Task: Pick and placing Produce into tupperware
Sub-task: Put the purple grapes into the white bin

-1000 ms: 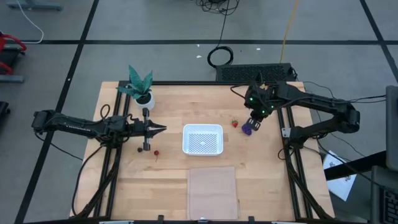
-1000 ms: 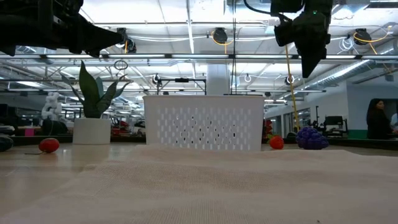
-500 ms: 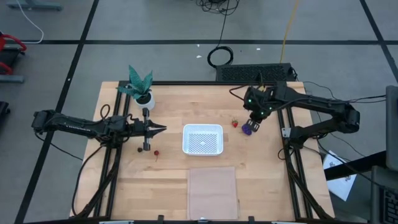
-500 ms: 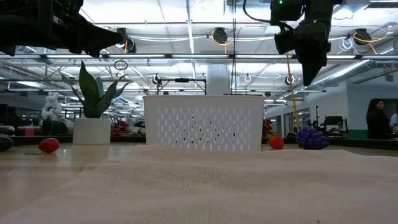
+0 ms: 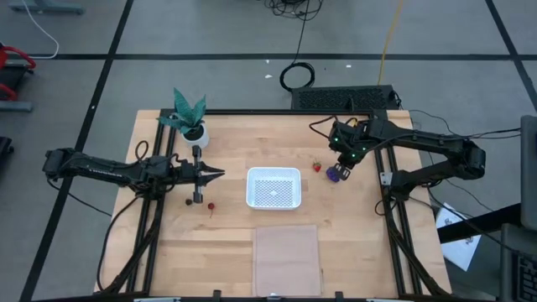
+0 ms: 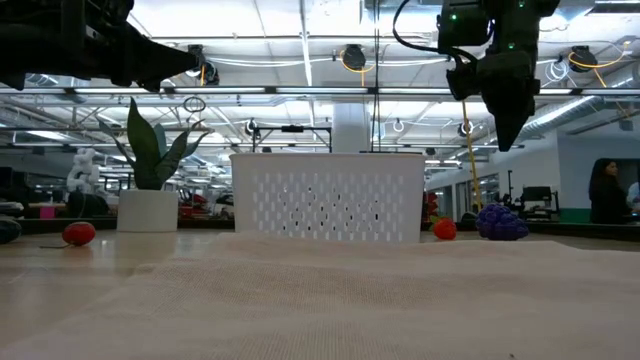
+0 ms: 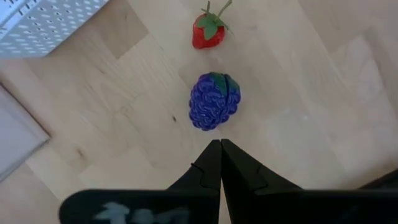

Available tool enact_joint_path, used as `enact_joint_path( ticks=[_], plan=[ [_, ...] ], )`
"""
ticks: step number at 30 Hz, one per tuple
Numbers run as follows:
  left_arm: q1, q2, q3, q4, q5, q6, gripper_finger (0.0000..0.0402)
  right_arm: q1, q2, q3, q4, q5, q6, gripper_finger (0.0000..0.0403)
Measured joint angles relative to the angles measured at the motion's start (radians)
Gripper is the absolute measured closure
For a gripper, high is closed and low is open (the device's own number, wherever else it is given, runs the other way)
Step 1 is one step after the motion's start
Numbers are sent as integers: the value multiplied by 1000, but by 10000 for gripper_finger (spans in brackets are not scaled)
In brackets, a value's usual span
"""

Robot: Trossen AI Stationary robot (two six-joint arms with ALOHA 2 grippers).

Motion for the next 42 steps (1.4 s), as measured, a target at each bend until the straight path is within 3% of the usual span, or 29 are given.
enact_joint_path(
  ticks=[6, 17, 22, 27, 42],
  plan=[
    [0, 0, 0, 0, 0, -3, 369, 0, 0, 0, 7, -1, 30, 346],
    [0, 0, 0, 0, 0, -4, 369, 0, 0, 0, 5, -56, 33, 182],
    [0, 0, 0, 0, 0, -2, 369, 0, 0, 0, 5, -56, 40, 133],
    [0, 0, 0, 0, 0, -2, 369, 0, 0, -18, 32, -56, 40, 114],
    [0, 0, 0, 0, 0, -1, 369, 0, 0, -189, 224, -50, 112, 112]
  ],
)
